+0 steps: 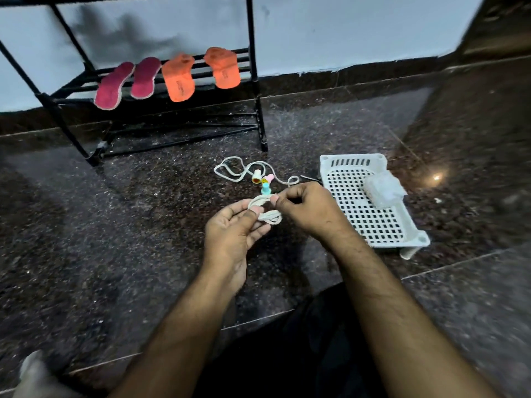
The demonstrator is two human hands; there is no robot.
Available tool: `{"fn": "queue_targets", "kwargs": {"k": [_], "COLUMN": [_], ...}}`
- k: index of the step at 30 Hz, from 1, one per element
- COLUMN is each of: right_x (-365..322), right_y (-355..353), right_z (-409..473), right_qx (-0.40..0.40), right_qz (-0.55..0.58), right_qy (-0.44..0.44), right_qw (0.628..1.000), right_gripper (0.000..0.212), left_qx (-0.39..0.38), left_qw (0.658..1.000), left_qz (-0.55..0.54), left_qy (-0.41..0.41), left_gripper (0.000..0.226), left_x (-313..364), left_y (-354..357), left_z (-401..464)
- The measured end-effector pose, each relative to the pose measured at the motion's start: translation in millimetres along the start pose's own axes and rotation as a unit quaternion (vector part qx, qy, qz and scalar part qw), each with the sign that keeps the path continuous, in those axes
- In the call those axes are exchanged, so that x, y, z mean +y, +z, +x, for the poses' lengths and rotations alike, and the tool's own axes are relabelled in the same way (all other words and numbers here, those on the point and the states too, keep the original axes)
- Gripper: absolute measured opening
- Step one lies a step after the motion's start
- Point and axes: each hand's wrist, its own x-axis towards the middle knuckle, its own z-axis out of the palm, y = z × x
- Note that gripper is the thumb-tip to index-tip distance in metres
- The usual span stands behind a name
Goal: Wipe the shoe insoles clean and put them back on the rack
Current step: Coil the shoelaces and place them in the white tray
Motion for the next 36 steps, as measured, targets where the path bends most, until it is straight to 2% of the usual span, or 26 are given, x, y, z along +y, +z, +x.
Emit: {"fn": "queue_targets", "kwargs": {"k": [4,11,17,21,25,28,32,36], "right_x": [18,70,116,137,153,157,157,152], "right_y": [-29,-80,-109,-123,-129,-133,-134,-135], "right_z": [-2,-3,-5,-3,1,1,-2,-6], "right_qx": [0.012,0.103,0.092,0.131,0.173,0.169,0.167,0.187], "right_qz": [-0.009,-0.029,-0.067,-0.135,-0.207,-0.207,-0.196,-0.217], "right_qy": [0.041,0.165,0.255,0.297,0.329,0.321,0.309,0.299], "right_qw": [0.999,0.98,0.96,0.936,0.905,0.909,0.916,0.91], "right_gripper": [0.018,0.029,0.036,0.024,0.034,0.023,0.02,0.017], "left_qx": [0.005,-0.005,-0.012,-0.054,-0.094,-0.1,-0.107,-0.093], "left_qw": [1.0,0.986,0.962,0.919,0.864,0.831,0.802,0.786], "left_qz": [0.017,0.158,0.265,0.381,0.486,0.538,0.581,0.604], "left_qy": [0.0,0.053,0.064,0.084,0.097,0.103,0.094,0.089], "left_gripper": [0.011,0.004,0.006,0.009,0.011,0.012,0.008,0.004], "left_x": [-21,-66,-108,-120,-129,-139,-145,-144], "left_y": [35,106,139,161,189,201,206,207], "left_z": [-1,9,20,32,33,42,45,44]}}
